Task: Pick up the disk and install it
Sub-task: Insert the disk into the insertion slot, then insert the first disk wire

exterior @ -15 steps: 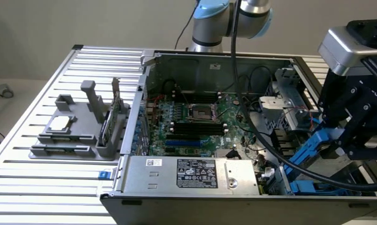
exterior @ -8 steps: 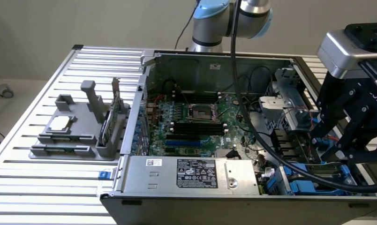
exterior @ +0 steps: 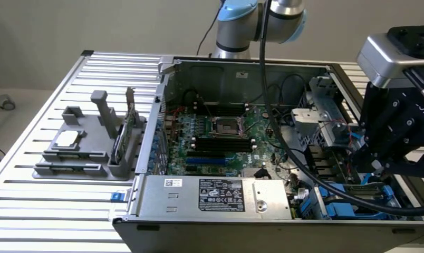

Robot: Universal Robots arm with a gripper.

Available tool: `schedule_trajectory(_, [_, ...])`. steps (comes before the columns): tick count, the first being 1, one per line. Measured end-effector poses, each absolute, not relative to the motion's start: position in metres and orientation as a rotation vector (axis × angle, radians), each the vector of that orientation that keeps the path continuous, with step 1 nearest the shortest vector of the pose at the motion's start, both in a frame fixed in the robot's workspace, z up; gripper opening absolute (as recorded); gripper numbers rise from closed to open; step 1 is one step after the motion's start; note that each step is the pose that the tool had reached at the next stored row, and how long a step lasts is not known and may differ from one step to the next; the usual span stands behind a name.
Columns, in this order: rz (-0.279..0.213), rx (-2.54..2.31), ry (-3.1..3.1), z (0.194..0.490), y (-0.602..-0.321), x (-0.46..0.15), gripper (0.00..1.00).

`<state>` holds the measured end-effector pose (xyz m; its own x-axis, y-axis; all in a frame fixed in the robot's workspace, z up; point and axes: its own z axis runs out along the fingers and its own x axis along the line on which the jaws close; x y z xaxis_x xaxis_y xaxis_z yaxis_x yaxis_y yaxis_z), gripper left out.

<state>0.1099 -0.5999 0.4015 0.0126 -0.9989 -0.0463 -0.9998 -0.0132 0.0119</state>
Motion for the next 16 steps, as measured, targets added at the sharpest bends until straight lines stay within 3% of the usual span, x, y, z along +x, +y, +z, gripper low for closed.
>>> schedule_trajectory(3, [0.064,-2.218,2.190,0.4015,-0.5999,0.1099,0.11])
schedule_trajectory(16, [0.064,-2.218,2.190,0.4015,-0.5998,0.1099,0.11])
